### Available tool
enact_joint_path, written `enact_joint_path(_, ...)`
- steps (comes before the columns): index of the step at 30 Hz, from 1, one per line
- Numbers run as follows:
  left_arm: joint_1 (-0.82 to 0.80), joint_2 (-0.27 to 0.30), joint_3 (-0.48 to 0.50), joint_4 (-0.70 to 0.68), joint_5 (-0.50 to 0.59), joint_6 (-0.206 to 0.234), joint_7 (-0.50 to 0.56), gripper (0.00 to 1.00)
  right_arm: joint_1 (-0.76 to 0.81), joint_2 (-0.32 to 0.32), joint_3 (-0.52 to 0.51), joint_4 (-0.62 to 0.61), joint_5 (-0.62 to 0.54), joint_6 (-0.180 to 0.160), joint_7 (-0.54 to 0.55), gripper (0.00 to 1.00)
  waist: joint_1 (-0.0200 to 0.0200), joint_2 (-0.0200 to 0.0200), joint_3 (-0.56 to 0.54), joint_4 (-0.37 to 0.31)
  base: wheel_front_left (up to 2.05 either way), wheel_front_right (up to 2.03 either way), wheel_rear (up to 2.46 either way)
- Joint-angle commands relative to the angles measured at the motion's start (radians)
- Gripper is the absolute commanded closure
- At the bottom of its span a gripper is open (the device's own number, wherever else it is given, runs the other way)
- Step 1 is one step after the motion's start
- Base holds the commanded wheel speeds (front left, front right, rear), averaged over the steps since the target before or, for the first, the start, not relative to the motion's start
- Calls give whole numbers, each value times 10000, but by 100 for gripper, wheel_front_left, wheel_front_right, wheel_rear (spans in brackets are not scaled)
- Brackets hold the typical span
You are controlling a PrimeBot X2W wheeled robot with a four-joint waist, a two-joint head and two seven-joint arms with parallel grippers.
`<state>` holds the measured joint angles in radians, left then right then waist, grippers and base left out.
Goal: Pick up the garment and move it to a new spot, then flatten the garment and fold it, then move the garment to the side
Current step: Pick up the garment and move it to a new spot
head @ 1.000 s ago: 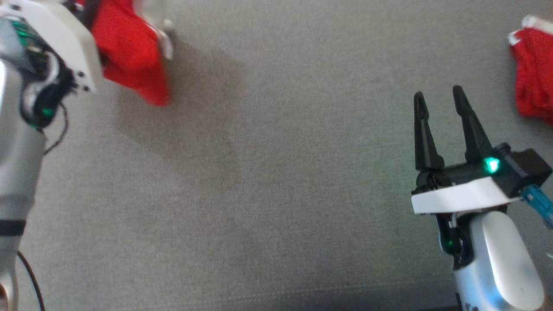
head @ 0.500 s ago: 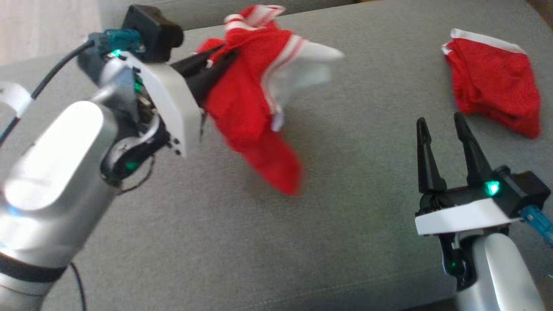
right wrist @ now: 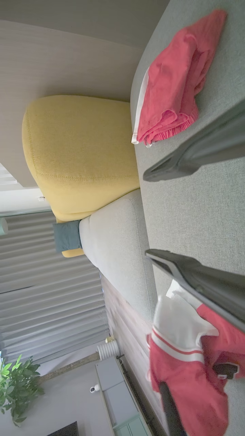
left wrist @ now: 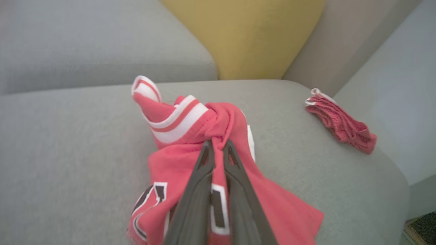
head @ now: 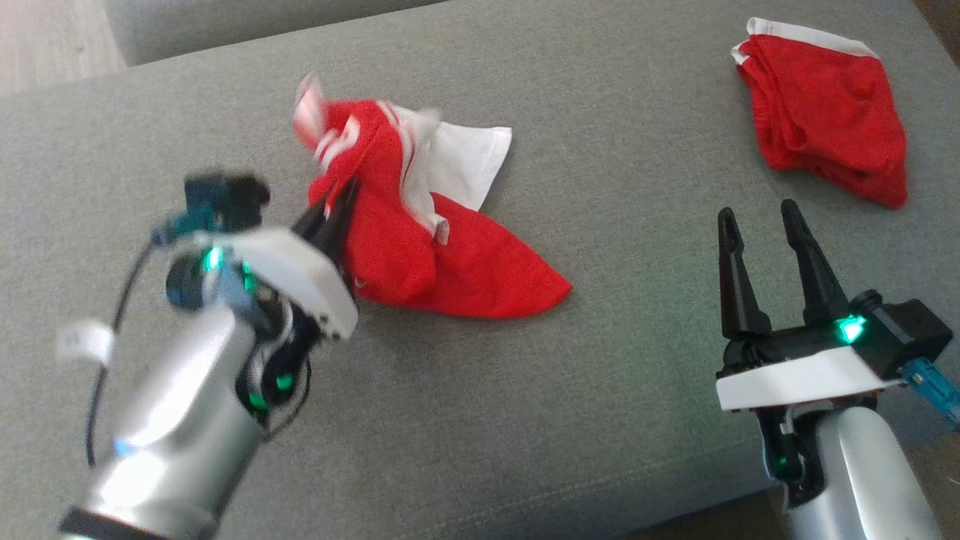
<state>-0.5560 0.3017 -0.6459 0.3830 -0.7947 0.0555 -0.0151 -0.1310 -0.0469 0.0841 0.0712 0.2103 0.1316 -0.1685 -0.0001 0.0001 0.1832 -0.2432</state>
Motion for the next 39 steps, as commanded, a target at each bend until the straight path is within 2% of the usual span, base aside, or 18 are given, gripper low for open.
enact_joint_path(1,-322,187,490,-185,70,84,-238,100,-217,-33,152,-294,39,-9,-141,0,1,-1,-30,36,0,0,0)
enact_joint_path(5,418,-203,612,617,31,482,-1096,100,-157,-33,78,-240,-7,-9,-134,0,1,-1,-153,240,0,0,0)
enact_joint_path(6,561,-300,651,750,-10,548,-1263,86,-138,-33,81,-237,-18,-9,-122,0,1,-1,-191,310,0,0,0)
enact_joint_path(8,781,-421,643,951,-8,609,-1524,37,-100,-33,92,-238,-34,-9,-93,0,1,-1,-279,454,0,0,0)
enact_joint_path(9,870,-477,648,1006,-14,631,-1637,1,-88,-33,95,-242,-40,-9,-78,0,1,-1,-313,526,0,0,0)
enact_joint_path(15,1192,-600,756,907,117,678,-2170,0,-19,-33,74,-237,-73,-9,0,0,1,-1,-566,920,0,0,0)
enact_joint_path(21,1674,-579,950,115,623,836,-2424,0,125,-33,-31,-183,-185,-9,98,0,1,-1,-926,1264,0,0,0)
enact_joint_path(29,3104,-746,1940,-1622,1508,1147,-2463,0,513,-33,-242,48,-410,-9,210,0,1,-1,-1564,1765,0,0,0)
enact_joint_path(39,4891,-1260,2738,-2563,2337,1222,-2466,0,1242,-33,-446,222,-530,-9,279,0,1,-1,-2098,2319,0,0,0)
